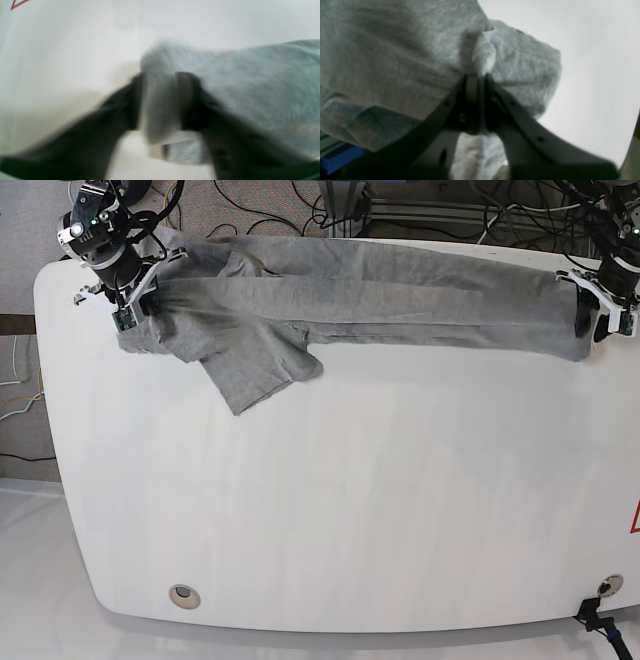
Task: Fold the T-shirt properly
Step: 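Lift the held edges and carry them toward the collar, folding the shirt, then lower the folded edge onto the shirt and press it flat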
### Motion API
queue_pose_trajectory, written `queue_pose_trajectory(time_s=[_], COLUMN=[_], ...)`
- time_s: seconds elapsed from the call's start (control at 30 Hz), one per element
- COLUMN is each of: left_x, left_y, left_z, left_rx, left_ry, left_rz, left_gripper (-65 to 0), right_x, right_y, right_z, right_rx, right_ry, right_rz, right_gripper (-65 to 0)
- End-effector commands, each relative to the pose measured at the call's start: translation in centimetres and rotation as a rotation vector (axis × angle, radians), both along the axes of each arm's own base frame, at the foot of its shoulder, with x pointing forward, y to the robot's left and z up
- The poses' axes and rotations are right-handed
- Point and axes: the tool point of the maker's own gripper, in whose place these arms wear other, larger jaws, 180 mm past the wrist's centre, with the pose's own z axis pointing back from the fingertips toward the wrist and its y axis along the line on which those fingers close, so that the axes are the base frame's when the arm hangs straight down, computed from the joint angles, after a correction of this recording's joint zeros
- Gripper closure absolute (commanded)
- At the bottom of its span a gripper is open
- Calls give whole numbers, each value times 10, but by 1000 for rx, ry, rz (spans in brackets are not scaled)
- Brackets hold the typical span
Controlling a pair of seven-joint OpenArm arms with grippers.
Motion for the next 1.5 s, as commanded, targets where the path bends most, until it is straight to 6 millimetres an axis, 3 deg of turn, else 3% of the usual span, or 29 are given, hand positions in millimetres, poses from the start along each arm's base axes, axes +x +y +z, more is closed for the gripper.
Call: queue_pose_trajectory(time_s=[0.0,0.17,0.33,0.5,0.6,0.67,0.77,0.8,1.0,1.37,1.47], left_x=[6,10,20,31,35,37,38,38,34,18,26], left_y=[6,10,11,-20,-45,-57,-66,-70,-81,-68,-64], left_z=[14,20,46,52,44,41,38,36,18,-45,-46], left_rx=[13,36,83,50,5,-9,-24,-30,-69,-173,-180], left_ry=[-46,-51,-110,-161,-158,-153,-148,-145,-99,43,33], left_rz=[-1,-14,-37,-78,-120,-149,-171,-178,-197,-106,-95], left_gripper=[-347,-450,-451,-445,-367,-246,-29,0,0,0,0], right_x=[4,7,12,26,28,28,26,24,12,0,6], right_y=[-4,-6,-12,7,25,33,46,48,45,34,25], right_z=[8,13,26,40,40,37,32,30,2,-61,-67], right_rx=[-16,-27,-48,81,154,169,197,204,242,353,348], right_ry=[-27,-42,-82,-170,-181,-174,-159,-153,-77,43,54], right_rz=[3,8,-3,7,24,38,58,54,12,-108,-116], right_gripper=[-126,-273,-298,-297,-293,-236,-16,0,0,0,0])
